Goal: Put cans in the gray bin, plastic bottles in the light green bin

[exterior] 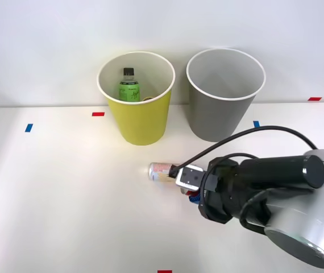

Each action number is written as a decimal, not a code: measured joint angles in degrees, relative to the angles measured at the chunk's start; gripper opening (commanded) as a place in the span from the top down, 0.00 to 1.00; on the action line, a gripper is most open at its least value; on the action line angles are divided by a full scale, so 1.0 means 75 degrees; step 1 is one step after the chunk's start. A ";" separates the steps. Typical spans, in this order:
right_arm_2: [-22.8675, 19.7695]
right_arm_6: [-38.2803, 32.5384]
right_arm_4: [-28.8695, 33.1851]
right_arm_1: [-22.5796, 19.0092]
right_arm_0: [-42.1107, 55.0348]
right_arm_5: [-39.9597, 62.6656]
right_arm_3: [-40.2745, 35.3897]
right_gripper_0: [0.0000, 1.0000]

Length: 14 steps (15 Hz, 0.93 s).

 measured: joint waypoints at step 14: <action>-0.2602 -0.3608 0.0997 0.0378 0.1791 -0.2257 -0.1427 0.98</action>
